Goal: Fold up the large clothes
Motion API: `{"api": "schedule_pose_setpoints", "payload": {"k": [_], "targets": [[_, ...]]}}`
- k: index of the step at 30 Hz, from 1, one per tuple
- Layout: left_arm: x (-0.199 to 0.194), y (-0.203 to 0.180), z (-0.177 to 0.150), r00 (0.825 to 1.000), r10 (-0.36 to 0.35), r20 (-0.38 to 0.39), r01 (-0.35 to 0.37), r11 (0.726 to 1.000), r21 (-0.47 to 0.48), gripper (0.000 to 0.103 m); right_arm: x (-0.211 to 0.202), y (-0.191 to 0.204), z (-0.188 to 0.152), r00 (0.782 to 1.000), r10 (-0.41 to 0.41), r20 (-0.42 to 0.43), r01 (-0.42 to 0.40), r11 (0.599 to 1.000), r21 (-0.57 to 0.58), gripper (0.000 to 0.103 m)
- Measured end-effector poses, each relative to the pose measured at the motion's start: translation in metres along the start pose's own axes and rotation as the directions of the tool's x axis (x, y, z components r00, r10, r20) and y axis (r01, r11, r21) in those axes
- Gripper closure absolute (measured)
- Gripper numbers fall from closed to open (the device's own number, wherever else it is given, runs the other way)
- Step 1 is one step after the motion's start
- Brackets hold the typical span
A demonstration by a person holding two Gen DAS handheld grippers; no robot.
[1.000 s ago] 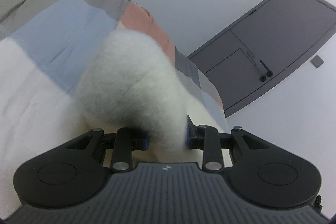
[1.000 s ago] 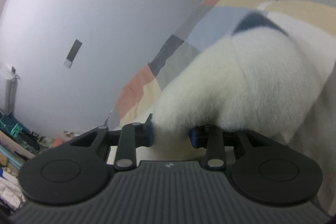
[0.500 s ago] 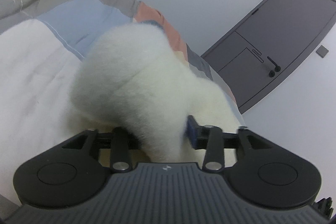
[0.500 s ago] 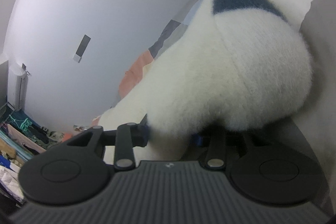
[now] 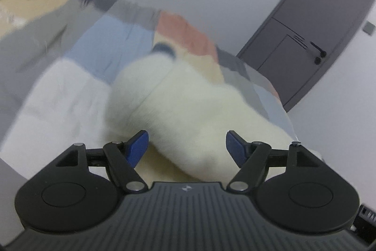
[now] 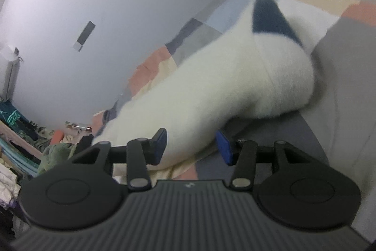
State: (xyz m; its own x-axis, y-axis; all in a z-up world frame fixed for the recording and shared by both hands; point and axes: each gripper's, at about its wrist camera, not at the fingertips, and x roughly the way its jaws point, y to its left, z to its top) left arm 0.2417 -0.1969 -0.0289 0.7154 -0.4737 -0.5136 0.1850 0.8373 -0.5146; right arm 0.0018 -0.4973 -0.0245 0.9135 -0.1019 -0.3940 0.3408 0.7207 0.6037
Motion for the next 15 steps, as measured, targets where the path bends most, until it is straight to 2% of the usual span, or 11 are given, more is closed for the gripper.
{"api": "schedule_pose_setpoints", "payload": {"k": [8, 15], "targets": [[-0.091, -0.041, 0.018, 0.996, -0.015, 0.092, 0.0, 0.988, 0.155, 0.026, -0.064, 0.061, 0.005, 0.994, 0.064, 0.092, -0.054, 0.992, -0.112, 0.052], [-0.166, -0.068, 0.008, 0.989, -0.027, 0.144, -0.018, 0.954, 0.299, 0.026, -0.109, 0.108, -0.005, 0.989, 0.07, 0.134, -0.04, 0.976, -0.216, 0.052]]}}
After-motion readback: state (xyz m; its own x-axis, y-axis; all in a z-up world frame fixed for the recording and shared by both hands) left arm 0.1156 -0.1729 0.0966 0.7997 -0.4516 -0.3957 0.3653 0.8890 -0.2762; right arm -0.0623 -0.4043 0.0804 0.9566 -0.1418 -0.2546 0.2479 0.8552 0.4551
